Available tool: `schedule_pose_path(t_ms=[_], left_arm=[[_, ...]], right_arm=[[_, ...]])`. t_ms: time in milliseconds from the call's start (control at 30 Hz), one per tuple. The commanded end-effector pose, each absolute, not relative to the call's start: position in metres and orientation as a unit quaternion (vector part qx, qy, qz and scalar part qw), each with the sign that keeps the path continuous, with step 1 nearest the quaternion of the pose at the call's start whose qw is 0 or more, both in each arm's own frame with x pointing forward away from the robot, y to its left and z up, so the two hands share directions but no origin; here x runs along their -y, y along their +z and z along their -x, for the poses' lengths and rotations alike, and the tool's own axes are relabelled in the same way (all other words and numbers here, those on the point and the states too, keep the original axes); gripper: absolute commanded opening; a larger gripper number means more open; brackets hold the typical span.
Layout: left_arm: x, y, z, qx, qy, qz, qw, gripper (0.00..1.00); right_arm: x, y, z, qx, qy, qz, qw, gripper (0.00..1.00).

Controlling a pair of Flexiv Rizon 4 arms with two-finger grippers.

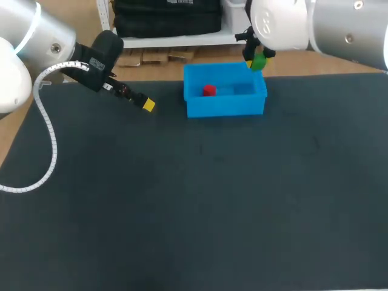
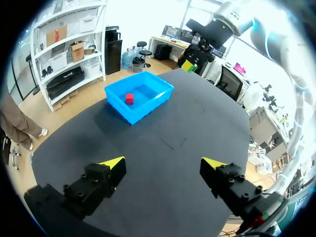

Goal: Use the left arm to pick the red cube and place it into the blue plastic box first, then use the right arm to grasp the green cube and put it into the same blue plastic box after the first action is fully finished.

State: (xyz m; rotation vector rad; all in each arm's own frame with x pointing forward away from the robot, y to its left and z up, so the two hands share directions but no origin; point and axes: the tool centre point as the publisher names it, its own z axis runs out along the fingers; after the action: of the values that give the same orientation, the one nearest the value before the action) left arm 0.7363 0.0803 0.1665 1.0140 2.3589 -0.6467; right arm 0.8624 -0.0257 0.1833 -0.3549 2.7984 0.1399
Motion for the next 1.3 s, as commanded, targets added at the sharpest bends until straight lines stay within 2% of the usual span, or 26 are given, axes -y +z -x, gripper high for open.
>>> schedule_pose_path(t_ms=[33,700,1300], left_arm=[[-0.081,0.166,-0.736,-0.862,-0.239,-0.372,0.246,1.0],[-0.081,0.166,-0.736,-0.862,-0.239,-0.372,0.246,1.0],[-0.081,0.166,-0.736,-0.862,-0.239,-0.372,0.246,1.0]], right_arm=[[0.026,0.188,-0.865,-0.973,0.053,0.124,0.186,0.0],[0.012,0.196,-0.9,-0.948,0.107,0.13,0.269,0.0],[0.008,0.188,-0.934,-0.945,0.117,0.138,0.272,0.0]])
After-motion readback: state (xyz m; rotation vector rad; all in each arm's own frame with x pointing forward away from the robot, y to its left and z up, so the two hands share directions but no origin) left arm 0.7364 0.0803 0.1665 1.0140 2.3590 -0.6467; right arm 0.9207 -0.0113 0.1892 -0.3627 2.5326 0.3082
